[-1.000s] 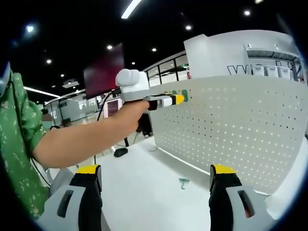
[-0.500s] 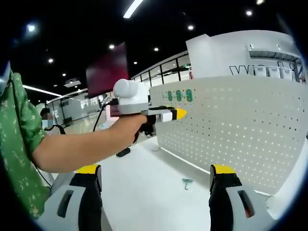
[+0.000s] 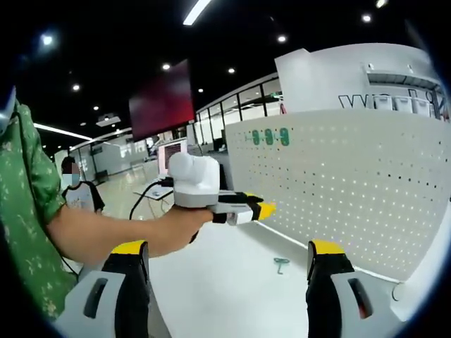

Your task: Insert the hook assembly into the mounting plate slot until the hook locks in place.

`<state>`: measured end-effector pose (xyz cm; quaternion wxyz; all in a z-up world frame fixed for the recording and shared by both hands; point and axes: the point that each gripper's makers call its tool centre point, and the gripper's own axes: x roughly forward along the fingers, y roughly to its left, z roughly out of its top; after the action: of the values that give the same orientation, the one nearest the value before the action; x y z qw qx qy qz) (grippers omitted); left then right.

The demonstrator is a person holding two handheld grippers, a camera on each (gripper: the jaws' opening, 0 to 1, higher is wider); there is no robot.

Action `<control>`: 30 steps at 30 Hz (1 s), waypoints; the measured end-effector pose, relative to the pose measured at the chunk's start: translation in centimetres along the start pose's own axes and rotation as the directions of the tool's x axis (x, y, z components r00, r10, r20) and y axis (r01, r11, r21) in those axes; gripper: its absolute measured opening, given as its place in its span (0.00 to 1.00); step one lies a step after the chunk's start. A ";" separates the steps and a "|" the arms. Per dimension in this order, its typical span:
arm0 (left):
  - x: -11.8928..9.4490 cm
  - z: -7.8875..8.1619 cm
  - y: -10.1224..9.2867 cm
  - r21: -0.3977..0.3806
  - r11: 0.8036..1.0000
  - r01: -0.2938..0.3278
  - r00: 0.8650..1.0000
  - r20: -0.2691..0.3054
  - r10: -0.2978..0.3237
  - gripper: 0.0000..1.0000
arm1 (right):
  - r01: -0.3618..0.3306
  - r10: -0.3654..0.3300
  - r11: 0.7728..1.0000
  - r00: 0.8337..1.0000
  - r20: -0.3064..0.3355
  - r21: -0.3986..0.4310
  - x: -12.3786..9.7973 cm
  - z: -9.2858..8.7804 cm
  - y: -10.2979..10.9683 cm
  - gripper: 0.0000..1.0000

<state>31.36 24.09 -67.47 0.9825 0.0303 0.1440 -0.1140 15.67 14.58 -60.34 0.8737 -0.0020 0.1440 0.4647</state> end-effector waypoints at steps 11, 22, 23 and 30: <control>-2.5 -3.9 -1.0 -0.014 1.000 0.028 0.997 -0.065 -0.028 0.28 | 0.007 -0.007 1.000 1.000 -0.009 0.016 -0.8 -1.1 1.2 0.95; -5.3 -6.1 -1.0 -0.035 0.999 0.037 0.994 -0.101 -0.041 0.29 | 0.034 -0.033 0.998 0.999 -0.017 0.048 -2.4 -2.8 2.6 0.96; -5.5 -6.2 -1.0 -0.035 0.999 0.039 0.994 -0.104 -0.043 0.28 | 0.036 -0.036 0.998 0.999 -0.018 0.048 -2.5 -2.9 2.7 0.96; -6.6 -6.6 -1.2 -0.028 0.998 0.049 0.993 -0.105 -0.052 0.29 | 0.049 -0.049 0.997 0.999 -0.013 0.054 -3.4 -3.1 3.5 0.96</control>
<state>23.09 24.92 -71.92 0.9706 0.0201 0.1981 -0.1351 10.28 13.38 -62.03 0.8837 0.0154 0.1618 0.4390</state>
